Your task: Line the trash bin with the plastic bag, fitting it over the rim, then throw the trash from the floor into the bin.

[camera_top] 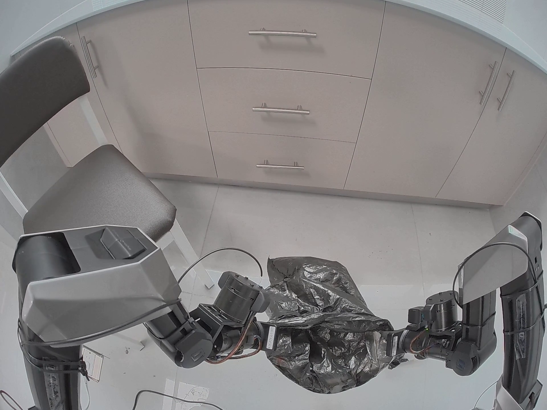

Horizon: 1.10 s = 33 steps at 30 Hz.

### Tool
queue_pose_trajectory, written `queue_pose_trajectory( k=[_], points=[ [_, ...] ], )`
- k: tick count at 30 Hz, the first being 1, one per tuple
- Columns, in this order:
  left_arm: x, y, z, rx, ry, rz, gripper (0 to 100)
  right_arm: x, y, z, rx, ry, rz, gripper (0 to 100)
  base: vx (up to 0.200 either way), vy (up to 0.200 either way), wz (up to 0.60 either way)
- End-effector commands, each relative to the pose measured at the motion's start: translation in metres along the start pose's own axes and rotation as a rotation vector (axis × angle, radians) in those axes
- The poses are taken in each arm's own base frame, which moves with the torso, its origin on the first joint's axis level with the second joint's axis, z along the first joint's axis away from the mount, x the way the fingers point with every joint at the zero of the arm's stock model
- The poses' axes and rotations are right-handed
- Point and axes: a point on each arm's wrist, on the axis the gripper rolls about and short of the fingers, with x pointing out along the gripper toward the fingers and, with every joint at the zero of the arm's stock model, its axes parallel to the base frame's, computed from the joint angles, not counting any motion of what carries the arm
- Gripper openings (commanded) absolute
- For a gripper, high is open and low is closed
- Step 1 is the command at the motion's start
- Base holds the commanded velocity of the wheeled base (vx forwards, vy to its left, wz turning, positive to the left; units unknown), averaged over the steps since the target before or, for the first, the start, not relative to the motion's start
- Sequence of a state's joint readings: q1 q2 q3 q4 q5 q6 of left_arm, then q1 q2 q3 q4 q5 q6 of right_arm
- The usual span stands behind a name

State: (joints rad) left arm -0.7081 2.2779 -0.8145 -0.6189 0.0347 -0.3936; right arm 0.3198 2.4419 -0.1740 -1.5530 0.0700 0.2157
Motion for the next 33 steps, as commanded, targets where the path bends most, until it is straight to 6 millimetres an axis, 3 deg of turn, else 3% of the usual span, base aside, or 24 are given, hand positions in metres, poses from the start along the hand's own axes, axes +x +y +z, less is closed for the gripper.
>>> queue_pose_trajectory(
  k=[1,9,10,19,25,27,31,33],
  points=[
    [0.008,0.001,-0.003,0.0,0.013,0.006,0,0.001,0.004,0.0,-0.016,-0.014,0.005,0,0.0,0.0,0.0],
    [0.014,0.002,-0.005,0.001,0.02,0.01,0,0.003,0.004,0.0,-0.036,-0.018,-0.015,0,0.0,0.0,0.0],
    [0.016,0.002,-0.004,-0.001,0.02,0.01,0,0.003,0.004,0.0,-0.036,-0.018,-0.015,100,0.0,0.0,0.0],
    [0.02,0.0,-0.001,-0.009,0.004,0.001,0,-0.001,0.005,0.003,-0.034,-0.028,0.0,100,0.0,0.0,0.0],
    [0.02,0.0,-0.002,-0.011,-0.007,-0.008,0,-0.042,0.036,0.048,-0.008,-0.24,0.157,100,0.0,0.0,0.0],
    [0.02,0.0,-0.002,-0.022,-0.006,-0.011,0,-0.047,0.047,0.058,-0.017,-0.297,0.19,100,0.0,0.0,0.0],
    [0.021,-0.002,-0.002,-0.054,-0.016,-0.022,0,-0.038,0.064,0.078,-0.024,-0.361,0.158,100,0.0,0.0,0.0],
    [0.021,-0.003,-0.001,-0.078,-0.038,-0.034,0,-0.017,0.076,0.103,-0.006,-0.373,0.066,100,0.0,0.0,0.0]
  ],
)
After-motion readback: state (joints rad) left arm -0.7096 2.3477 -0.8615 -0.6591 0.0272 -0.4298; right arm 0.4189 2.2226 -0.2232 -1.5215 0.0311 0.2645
